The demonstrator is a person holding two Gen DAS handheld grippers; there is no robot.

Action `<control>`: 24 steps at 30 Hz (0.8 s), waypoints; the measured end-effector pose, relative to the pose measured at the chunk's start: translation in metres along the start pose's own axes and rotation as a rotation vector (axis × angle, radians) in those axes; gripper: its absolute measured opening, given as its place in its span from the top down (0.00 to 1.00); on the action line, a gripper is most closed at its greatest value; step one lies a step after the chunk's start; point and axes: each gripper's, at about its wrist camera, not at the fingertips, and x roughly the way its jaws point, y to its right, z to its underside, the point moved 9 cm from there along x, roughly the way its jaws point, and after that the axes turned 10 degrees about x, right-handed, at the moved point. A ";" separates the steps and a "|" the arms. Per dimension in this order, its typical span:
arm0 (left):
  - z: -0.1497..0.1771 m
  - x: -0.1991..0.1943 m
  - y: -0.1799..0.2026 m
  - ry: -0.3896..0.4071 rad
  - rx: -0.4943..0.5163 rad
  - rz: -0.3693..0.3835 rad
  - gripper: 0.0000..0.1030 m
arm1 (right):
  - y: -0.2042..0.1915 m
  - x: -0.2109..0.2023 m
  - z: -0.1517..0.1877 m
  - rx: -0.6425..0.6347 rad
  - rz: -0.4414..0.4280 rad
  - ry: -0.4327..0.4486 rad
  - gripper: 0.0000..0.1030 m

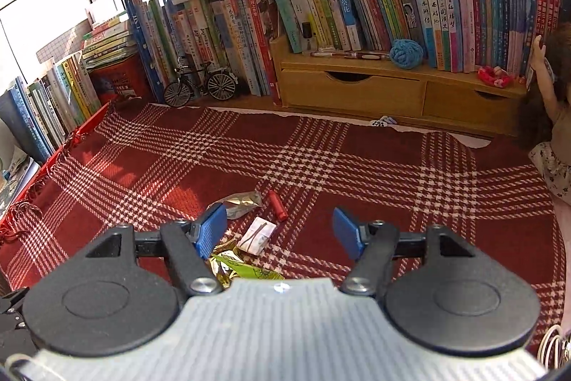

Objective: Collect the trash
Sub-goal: 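Move both open tools back over the blanket toward the remaining wrappers, then grasp the gold wrapper with the left tool while the right tool grasps the red item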

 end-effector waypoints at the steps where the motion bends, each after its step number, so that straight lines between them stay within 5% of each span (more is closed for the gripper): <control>1: 0.000 0.007 0.002 -0.008 0.000 0.004 0.10 | 0.001 0.008 -0.001 -0.006 0.002 -0.017 0.24; 10: 0.003 0.042 -0.002 -0.044 -0.033 0.005 0.10 | -0.007 0.071 -0.001 -0.069 -0.012 -0.139 0.22; 18: 0.001 0.061 0.024 -0.074 -0.050 0.161 0.12 | -0.030 0.115 -0.002 -0.175 -0.041 -0.206 0.19; 24: -0.003 0.085 0.026 -0.105 -0.145 0.202 0.34 | -0.017 0.129 -0.017 -0.208 -0.009 -0.217 0.20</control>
